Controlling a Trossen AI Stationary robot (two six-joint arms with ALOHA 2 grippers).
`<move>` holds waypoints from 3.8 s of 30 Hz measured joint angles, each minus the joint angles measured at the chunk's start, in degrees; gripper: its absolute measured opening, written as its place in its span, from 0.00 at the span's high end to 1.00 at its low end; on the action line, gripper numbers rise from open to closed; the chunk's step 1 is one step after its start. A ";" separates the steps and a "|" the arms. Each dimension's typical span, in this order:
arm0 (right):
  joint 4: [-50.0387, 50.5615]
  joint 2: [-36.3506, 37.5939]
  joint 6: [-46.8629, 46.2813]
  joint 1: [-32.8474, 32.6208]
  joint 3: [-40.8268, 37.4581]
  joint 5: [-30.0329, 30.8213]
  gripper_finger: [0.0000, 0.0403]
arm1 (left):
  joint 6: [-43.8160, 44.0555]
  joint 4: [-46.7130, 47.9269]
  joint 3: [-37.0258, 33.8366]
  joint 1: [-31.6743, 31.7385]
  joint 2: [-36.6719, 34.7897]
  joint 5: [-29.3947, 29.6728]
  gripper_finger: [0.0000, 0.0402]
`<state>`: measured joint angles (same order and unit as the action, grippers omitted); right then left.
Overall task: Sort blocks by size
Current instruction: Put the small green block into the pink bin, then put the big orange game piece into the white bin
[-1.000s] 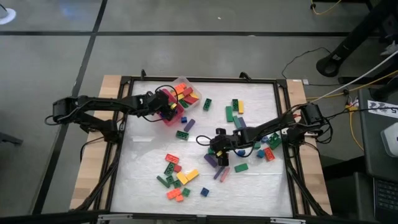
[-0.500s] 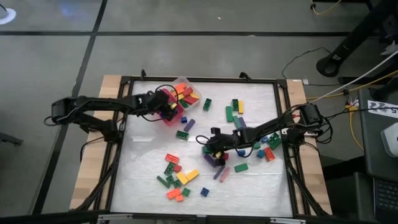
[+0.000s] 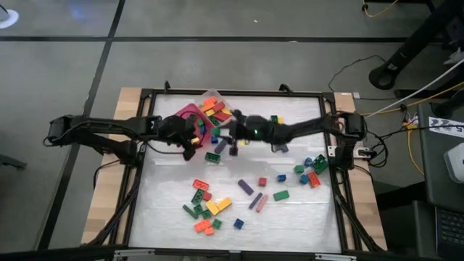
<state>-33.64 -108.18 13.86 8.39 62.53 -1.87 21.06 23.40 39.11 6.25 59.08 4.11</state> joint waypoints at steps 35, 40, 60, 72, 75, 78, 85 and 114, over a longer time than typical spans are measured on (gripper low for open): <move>71.81 0.46 3.27 3.58 29.74 -3.84 0.55 | -6.59 -2.36 -0.22 -23.00 9.69 0.09 0.55; 82.20 5.90 0.53 3.58 29.72 -4.29 0.55 | -13.06 -3.24 -0.22 -25.42 13.72 0.09 0.55; 97.97 10.64 -5.14 -5.91 29.67 -5.23 0.55 | -16.80 -5.44 -0.24 -25.82 21.18 0.09 0.55; 104.96 10.64 -9.37 -14.83 29.65 -2.53 0.55 | -18.28 -5.97 -0.26 -25.82 25.50 0.00 0.55; 108.40 10.64 -10.70 -16.64 29.65 0.68 0.55 | -18.40 -5.96 -0.26 -25.77 26.24 0.18 0.55; 110.42 10.64 -12.05 -18.18 29.65 3.49 0.55 | -18.38 -6.48 -0.26 -25.67 27.19 0.38 0.55; 109.63 11.00 -12.36 -20.84 27.39 4.90 0.55 | -17.90 -7.85 -0.24 -25.69 28.77 1.72 0.66; 34.68 14.49 -31.42 -21.17 -12.97 -3.40 0.55 | -44.09 -27.26 3.74 7.14 22.46 19.86 0.65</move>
<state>1.04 -93.69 -17.56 -12.78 49.56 -5.26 -23.03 -3.85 42.85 13.38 81.54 23.97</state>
